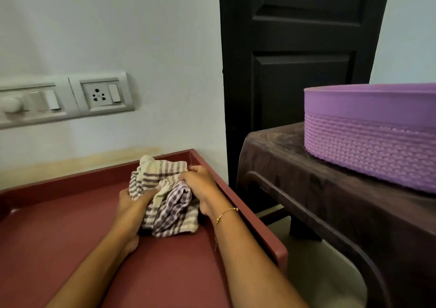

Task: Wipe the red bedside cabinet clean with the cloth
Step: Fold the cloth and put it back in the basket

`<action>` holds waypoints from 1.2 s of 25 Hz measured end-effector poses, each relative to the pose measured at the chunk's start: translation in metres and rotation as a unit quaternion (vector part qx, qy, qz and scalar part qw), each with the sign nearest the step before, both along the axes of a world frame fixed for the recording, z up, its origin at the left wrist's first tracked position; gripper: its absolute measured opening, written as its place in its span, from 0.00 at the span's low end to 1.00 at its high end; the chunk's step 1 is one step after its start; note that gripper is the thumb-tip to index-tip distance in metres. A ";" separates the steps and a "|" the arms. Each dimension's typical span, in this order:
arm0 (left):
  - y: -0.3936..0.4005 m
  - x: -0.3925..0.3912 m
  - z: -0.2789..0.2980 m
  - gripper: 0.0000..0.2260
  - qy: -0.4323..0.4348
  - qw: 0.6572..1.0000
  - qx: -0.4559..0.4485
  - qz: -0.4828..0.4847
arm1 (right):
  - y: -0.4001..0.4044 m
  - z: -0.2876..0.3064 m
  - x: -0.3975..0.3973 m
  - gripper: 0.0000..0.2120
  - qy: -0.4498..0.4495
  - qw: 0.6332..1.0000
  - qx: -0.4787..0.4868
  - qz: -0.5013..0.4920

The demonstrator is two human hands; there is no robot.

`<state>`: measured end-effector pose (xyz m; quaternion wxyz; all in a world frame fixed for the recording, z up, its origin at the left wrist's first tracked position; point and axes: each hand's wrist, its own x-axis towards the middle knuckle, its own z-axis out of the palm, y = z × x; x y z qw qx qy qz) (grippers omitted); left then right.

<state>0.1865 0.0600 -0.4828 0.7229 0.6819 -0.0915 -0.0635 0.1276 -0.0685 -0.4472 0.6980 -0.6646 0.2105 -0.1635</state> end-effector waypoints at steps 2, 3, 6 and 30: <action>-0.002 -0.001 0.000 0.14 -0.027 0.999 -0.002 -0.020 | -0.004 0.002 -0.002 0.09 -0.028 0.999 -0.018 0.005; -0.002 -0.005 0.003 0.12 -0.038 0.999 -0.011 -0.031 | -0.003 0.000 -0.004 0.10 -0.046 0.999 -0.027 0.002; 0.000 -0.013 0.007 0.15 -0.073 0.995 -0.042 -0.047 | 0.005 -0.011 -0.019 0.20 -0.099 0.994 -0.030 -0.027; -0.037 -0.202 0.356 0.19 0.124 0.975 0.106 -0.152 | -0.040 0.346 -0.219 0.23 0.241 0.969 -0.044 -0.040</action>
